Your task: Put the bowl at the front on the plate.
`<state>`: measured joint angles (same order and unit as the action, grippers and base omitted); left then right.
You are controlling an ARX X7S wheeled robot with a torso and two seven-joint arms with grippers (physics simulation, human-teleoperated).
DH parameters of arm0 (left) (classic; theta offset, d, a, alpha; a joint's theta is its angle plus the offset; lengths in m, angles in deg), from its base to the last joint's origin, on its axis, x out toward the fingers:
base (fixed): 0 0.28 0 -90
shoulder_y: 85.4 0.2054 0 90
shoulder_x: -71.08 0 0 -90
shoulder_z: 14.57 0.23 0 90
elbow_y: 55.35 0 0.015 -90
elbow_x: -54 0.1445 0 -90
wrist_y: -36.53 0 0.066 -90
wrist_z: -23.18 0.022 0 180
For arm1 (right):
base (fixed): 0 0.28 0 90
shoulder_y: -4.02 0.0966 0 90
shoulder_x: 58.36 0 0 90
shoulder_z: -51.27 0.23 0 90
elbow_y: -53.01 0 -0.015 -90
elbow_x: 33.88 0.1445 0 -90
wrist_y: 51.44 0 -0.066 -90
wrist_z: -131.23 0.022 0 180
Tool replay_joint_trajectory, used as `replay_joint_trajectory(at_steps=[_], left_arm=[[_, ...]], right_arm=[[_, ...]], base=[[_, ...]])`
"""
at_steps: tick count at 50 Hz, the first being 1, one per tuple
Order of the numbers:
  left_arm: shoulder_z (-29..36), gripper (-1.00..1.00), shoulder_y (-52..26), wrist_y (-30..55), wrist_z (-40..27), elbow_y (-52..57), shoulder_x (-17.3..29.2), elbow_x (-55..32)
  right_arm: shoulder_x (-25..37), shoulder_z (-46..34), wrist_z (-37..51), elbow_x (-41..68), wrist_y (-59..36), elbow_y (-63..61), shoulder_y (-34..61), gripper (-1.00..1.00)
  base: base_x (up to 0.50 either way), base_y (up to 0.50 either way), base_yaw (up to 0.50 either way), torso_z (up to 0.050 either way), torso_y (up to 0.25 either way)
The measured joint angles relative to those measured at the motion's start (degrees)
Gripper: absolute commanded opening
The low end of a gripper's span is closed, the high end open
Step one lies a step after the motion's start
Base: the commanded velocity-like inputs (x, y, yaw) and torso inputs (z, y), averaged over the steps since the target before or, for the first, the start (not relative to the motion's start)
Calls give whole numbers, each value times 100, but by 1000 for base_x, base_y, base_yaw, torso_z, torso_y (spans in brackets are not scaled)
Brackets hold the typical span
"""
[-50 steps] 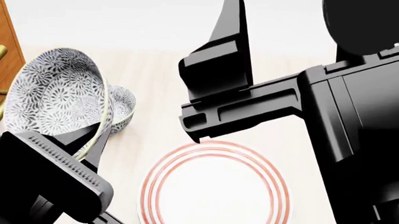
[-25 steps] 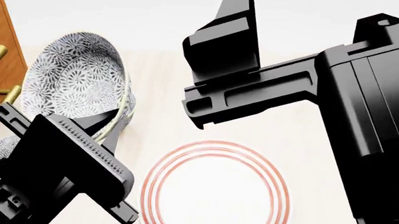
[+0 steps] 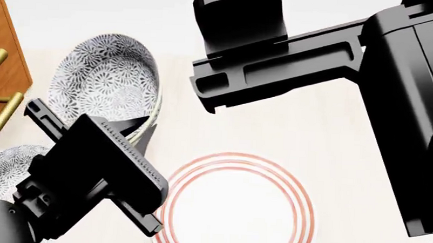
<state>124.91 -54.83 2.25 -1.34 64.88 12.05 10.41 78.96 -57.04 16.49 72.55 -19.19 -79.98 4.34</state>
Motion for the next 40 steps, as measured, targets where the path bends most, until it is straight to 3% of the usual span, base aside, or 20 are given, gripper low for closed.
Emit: replay_joint_trajectory(at_steps=[40], left_arm=[[994, -100, -442, -663, 1315, -1123, -358, 650]], right_arm=[[-90, -81, -115, -67, 43, 109, 237, 100]], base=[[0, 0, 0, 0, 1]])
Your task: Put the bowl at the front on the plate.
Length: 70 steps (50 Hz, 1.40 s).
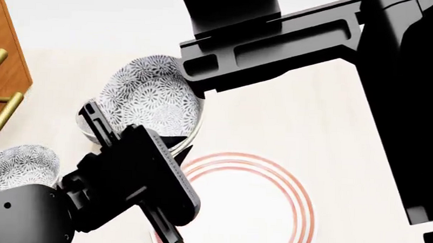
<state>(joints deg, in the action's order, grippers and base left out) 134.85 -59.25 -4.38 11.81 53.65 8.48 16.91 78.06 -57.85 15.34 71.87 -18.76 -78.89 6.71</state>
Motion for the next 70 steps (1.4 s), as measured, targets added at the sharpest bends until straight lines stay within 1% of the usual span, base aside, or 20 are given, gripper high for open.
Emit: replay_joint_trajectory(at_steps=[25, 70], left_arm=[[583, -100, -134, -192, 373, -463, -257, 419], [886, -100, -194, -681, 1074, -1676, -740, 553]], right_arm=[[75, 1, 35, 93, 59, -27, 104, 100], [233, -22, 116, 219, 135, -49, 207, 100]], base=[[0, 0, 0, 0, 0], [0, 0, 0, 0, 0]])
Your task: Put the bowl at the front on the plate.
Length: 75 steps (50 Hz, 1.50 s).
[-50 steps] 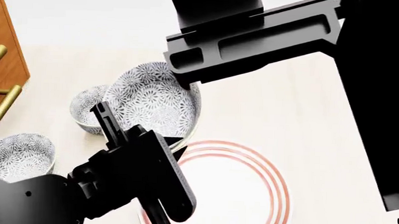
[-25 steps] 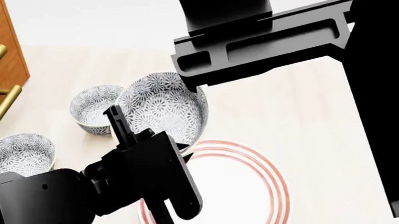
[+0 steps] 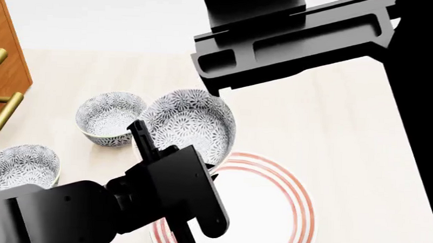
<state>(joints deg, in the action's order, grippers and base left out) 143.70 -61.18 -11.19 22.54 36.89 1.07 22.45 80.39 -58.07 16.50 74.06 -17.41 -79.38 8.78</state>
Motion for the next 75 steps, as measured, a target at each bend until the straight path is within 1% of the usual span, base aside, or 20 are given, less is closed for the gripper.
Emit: replay_joint_trajectory(at_steps=[24, 54, 75], left_arm=[[122, -100, 22, -113, 99, -486, -361, 76], [229, -100, -8, -176, 320, -481, -573, -1], [320, -100, -106, -318, 597, -922, -857, 20]], right_arm=[[100, 47, -25, 10, 72, -40, -42, 100], [187, 66, -52, -13, 132, -81, -113, 100], [252, 29, 74, 156, 177, -96, 0, 100]], base=[[0, 0, 0, 0, 0], [0, 0, 0, 0, 1], [0, 0, 0, 1, 0]])
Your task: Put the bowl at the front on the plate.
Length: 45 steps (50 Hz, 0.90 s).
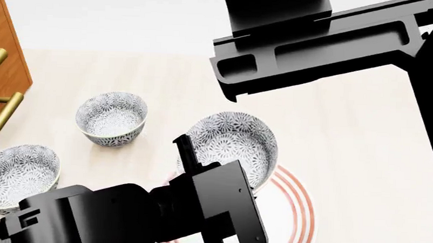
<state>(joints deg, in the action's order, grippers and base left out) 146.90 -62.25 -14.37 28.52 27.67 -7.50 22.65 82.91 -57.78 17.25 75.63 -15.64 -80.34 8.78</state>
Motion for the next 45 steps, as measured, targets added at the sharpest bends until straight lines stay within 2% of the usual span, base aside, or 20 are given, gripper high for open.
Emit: replay_joint_trajectory(at_steps=[20, 45], left_arm=[[70, -100, -85, -331, 442, -919, -406, 28], [67, -100, -76, -506, 423, -1887, -833, 84]], right_arm=[[-56, -62, -90, -93, -19, 62, 13, 100], [-22, -46, -146, -155, 32, 24, -65, 100]], base=[[0, 0, 0, 0, 1], [0, 0, 0, 0, 0]])
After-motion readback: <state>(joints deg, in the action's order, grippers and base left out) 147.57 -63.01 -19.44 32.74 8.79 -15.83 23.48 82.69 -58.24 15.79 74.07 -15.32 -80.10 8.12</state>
